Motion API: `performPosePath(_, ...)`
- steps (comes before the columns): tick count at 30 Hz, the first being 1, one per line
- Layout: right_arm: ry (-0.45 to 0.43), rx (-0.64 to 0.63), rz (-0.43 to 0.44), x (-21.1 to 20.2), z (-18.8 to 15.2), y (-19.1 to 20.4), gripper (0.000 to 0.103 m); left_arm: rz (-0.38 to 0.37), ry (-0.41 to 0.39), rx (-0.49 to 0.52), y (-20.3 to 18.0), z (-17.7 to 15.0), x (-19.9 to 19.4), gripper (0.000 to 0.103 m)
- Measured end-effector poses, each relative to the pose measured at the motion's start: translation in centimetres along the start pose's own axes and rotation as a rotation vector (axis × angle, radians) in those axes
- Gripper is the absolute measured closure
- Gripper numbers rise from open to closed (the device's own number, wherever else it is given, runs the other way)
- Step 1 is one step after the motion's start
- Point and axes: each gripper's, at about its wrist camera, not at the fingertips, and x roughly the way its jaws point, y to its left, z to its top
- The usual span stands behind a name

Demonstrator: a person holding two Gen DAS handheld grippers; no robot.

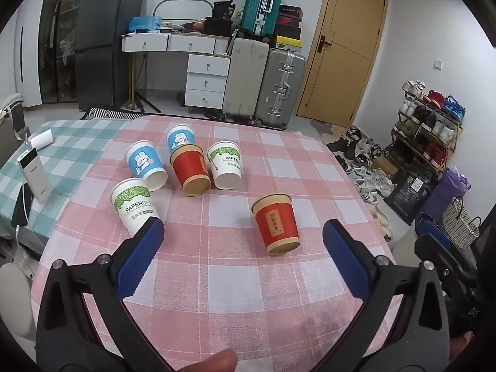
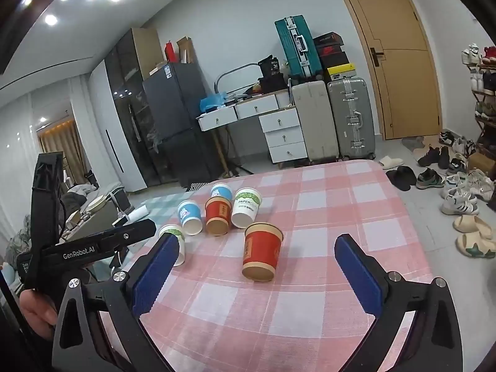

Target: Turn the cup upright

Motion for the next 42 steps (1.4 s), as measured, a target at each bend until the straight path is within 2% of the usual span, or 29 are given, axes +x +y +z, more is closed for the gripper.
performPosePath(1,0.007,0.046,0.019,-0.1,0.8,-1.9,0.0,-0.002,0.003,-0.002,0.0,-0.1,0.0,0.001)
performPosePath(2,0.024,0.062,-0.012,0.6,1.5,-1.8,0.001,-0.003,0.007,-0.003,0.1,-0.3,0.0,0.001)
performPosePath(4,0.001,0.064,-0.013,-0.3,1.7,-1.6,0.0,-0.008,0.015,-0.003,0.1,-0.6,-0.2,0.001)
performPosePath(6,-0.025,0.054,-0.057,-0.9,0.8,-1.0,0.0,0.004,0.021,-0.003,0.0,0.2,1.1,0.001)
performPosePath(9,-0.028,-0.006,-0.078,-0.9,0.9,-0.3,0.0,0.013,0.015,0.001,0.1,0.2,0.8,0.001)
performPosePath(11,-0.022,-0.029,-0.09,-0.4,1.0,0.0,0.0,0.053,0.016,0.007,-0.9,0.3,1.1,0.001)
performPosePath(16,-0.019,-0.014,-0.065,-0.5,1.3,-0.2,0.0,0.056,0.028,-0.007,-0.5,0.5,1.2,0.001)
performPosePath(42,-0.044,0.018,-0.051,-0.4,1.4,-1.2,0.0,0.058,0.033,-0.02,-0.4,0.9,1.3,0.001)
